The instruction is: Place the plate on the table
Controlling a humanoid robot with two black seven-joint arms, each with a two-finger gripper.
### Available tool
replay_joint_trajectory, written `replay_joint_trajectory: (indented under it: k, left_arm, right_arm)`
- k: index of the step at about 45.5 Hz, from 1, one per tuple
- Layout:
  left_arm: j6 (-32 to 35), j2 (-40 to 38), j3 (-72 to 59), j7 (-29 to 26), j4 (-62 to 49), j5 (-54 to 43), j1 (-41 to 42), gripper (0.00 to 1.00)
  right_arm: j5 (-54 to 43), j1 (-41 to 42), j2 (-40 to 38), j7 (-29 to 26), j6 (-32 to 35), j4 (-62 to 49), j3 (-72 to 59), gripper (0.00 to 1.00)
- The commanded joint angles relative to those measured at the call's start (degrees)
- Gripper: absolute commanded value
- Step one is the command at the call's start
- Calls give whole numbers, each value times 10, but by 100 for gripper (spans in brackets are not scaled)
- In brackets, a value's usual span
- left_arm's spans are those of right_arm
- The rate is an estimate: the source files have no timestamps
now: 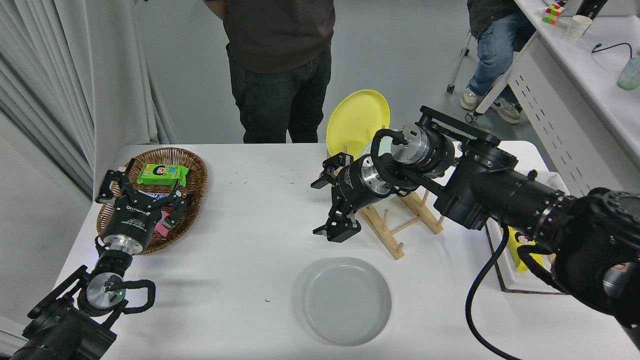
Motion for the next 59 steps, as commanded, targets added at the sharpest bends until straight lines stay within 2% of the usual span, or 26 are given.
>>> replay_joint_trajectory:
  k: [1,4,8,19,27,35,42,46,52,59]
  left_arm:
    - [0,0,0,0,0,0,1,98]
    - [0,0,0,0,0,0,0,98]
    - [0,0,0,0,0,0,0,98]
    - [0,0,0,0,0,0,0,98]
    - [0,0,0,0,0,0,0,98]
    - [0,0,0,0,0,0,0,98]
    - [0,0,0,0,0,0,0,98]
    - [0,0,0,0,0,0,0,98]
    - [0,0,0,0,0,0,0,98]
    - [0,0,0,0,0,0,0,98]
  right_arm:
    - [-3,18,0,1,158,3,43,100]
    - [-3,20,0,5,242,-1,58,100]
    - [-2,23,0,6,319,1,85,100]
    - [-2,46,0,12,425,4,148,100]
    - [-4,54,-30,111,504,2,174,100]
    - [-14,55,-86,223,514,-2,168,100]
    - [-77,52,-135,313,506,-28,170,100]
    - [-89,53,-150,332,505,-72,167,100]
    - [-90,54,-148,334,506,-204,166,100]
    - [-90,-7,-189,337,510,-206,163,100]
